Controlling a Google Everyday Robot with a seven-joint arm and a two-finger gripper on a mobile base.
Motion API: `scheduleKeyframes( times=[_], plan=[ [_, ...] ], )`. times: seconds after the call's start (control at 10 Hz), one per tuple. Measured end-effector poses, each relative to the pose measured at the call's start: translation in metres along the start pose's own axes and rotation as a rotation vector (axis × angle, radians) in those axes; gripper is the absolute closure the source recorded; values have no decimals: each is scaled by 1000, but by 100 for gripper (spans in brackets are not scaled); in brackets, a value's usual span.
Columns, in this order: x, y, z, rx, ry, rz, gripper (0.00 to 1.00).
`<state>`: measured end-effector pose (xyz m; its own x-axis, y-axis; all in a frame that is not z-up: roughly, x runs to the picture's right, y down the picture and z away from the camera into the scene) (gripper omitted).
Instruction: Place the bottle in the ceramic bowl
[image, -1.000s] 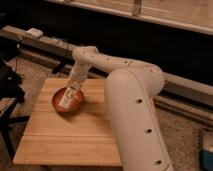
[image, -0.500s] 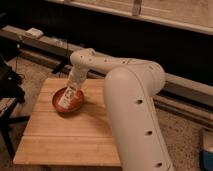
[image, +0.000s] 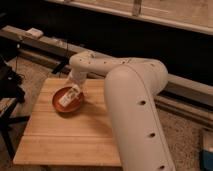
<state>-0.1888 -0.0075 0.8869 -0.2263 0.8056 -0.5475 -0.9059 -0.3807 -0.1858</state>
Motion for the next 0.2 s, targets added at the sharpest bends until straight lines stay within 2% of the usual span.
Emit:
scheduleKeyframes(
  times=[0.2],
  plan=[
    [-1, -1, 0, 0, -1, 2, 20]
  ],
)
